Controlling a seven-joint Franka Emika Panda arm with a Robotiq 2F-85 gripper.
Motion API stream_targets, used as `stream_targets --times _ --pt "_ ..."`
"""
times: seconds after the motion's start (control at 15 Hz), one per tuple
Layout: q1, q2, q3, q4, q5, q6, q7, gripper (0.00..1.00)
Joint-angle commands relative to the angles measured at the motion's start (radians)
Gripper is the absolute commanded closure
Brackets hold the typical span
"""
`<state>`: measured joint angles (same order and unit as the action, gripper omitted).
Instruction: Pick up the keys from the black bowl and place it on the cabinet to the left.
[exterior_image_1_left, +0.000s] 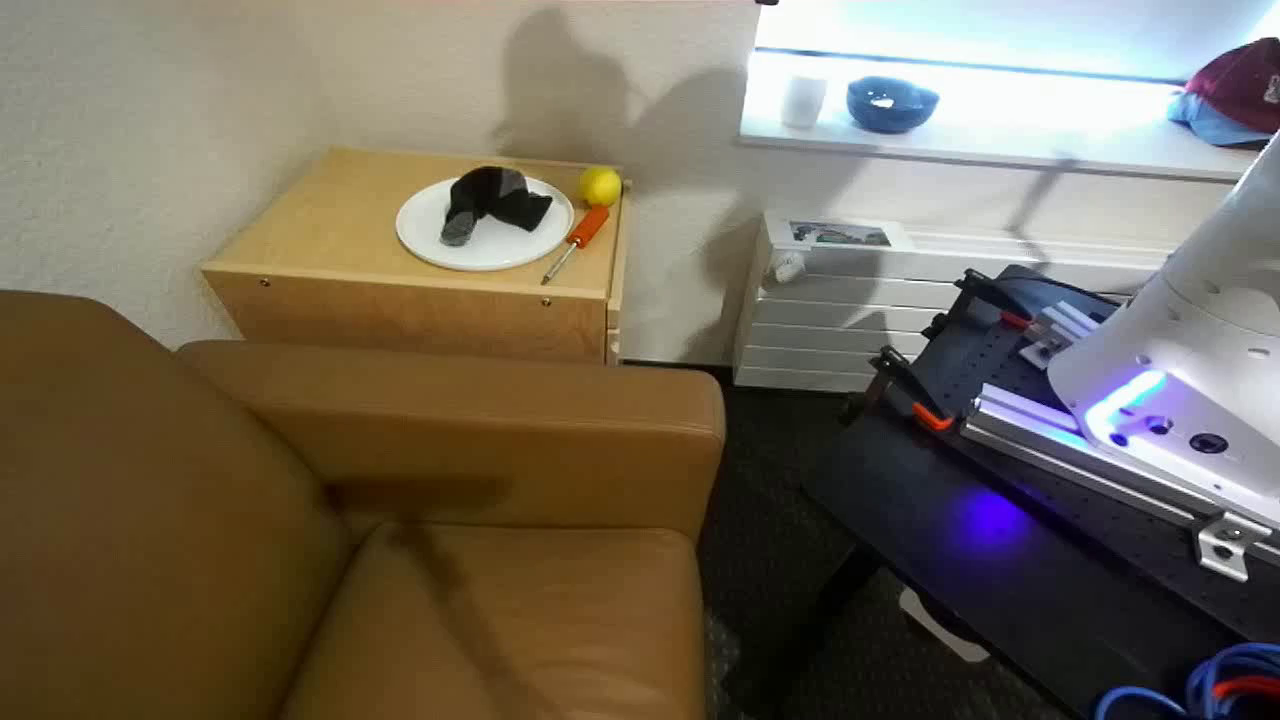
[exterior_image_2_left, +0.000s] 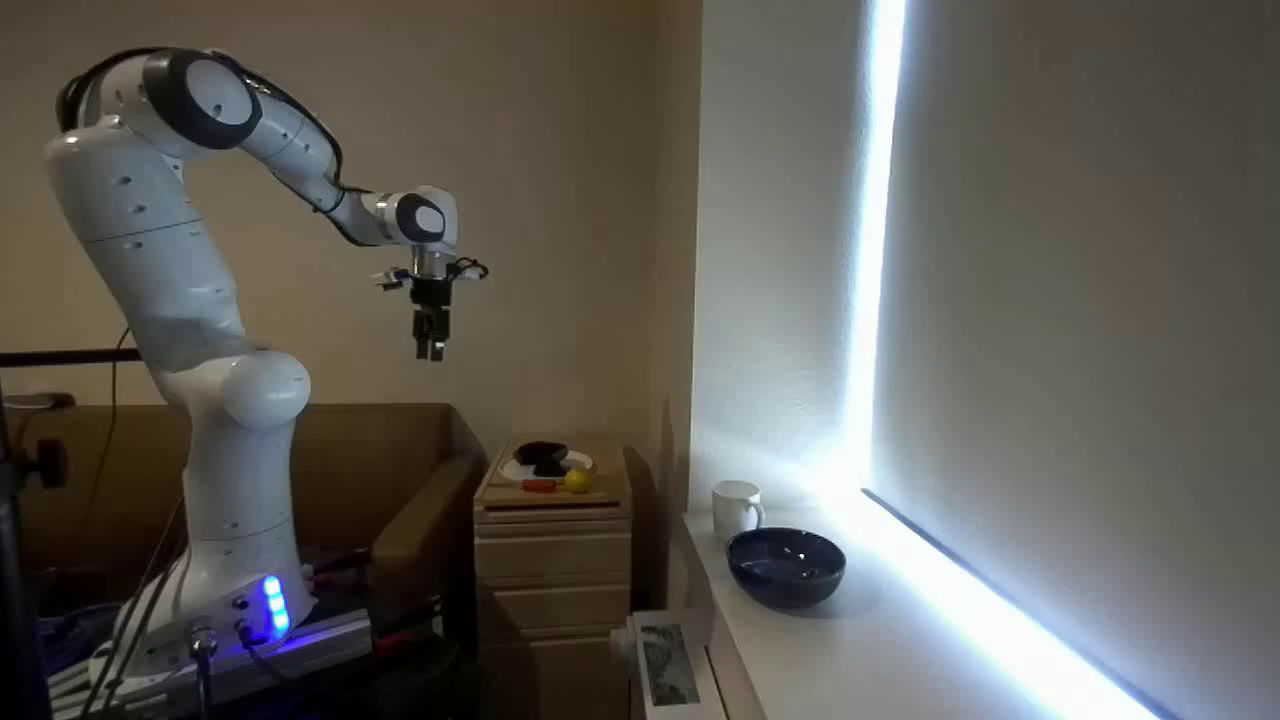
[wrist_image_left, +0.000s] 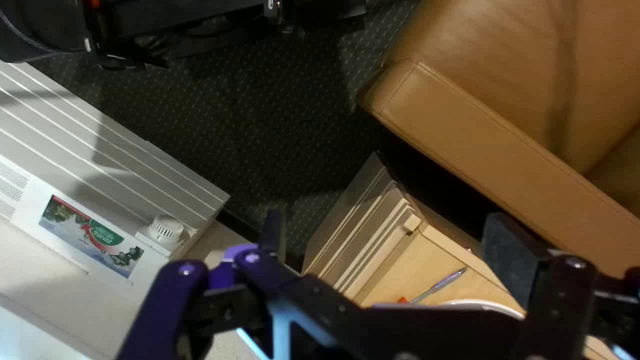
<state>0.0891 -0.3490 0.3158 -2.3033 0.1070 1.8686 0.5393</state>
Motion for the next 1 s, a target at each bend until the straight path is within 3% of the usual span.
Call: stream_targets --times 0.0,0.13,0.33,0.6,0.67,0.8,0.93 --pt "0.017 0.002 -0.016 0.001 -0.006 -0.001 0.005 0.00" --pt "-0.034 -0.016 -0.077 -0.031 0.018 0.058 0.040 0.00" --pt "-0.091 -0.049 -0.193 -0.090 0.021 0.088 0.021 0.00" --pt "-0.215 -0.062 -0.362 -0.121 0.026 0.095 -0.007 0.00" --pt "-0.180 -0.032 -0.307 -0.083 0.005 0.075 0.017 0.00" --pt "-0.205 -0.034 -0.334 -0.085 0.005 0.075 -0.011 0.00" --pt "-0.194 -0.035 -0.311 -0.085 0.004 0.075 0.002 0.00"
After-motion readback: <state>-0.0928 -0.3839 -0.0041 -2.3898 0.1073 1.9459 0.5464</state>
